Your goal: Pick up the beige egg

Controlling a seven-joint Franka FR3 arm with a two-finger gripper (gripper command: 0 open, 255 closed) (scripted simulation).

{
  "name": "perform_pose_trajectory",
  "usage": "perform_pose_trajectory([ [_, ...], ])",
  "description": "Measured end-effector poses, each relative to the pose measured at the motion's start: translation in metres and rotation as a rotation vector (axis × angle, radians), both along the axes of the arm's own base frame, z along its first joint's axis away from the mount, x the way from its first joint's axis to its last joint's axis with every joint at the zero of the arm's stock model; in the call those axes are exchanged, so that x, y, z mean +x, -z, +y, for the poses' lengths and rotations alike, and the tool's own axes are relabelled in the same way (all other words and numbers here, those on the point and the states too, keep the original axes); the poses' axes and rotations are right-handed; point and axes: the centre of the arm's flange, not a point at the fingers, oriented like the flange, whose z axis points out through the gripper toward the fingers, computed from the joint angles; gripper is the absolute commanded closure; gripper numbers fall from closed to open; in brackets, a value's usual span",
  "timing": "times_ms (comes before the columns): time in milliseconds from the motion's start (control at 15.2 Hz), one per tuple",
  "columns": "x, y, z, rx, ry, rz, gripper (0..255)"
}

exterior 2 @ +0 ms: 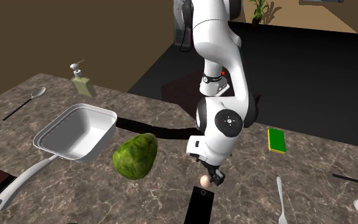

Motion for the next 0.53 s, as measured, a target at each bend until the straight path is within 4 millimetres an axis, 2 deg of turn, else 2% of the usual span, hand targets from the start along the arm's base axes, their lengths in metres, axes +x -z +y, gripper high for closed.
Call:
perform_pose_trajectory([
  [132, 0.005, 0.014, 0.016, -0.003, 0.001, 0.002, 0],
  [528, 0.006, 0.045, 0.024, -0.005, 0.002, 0.002, 0],
])
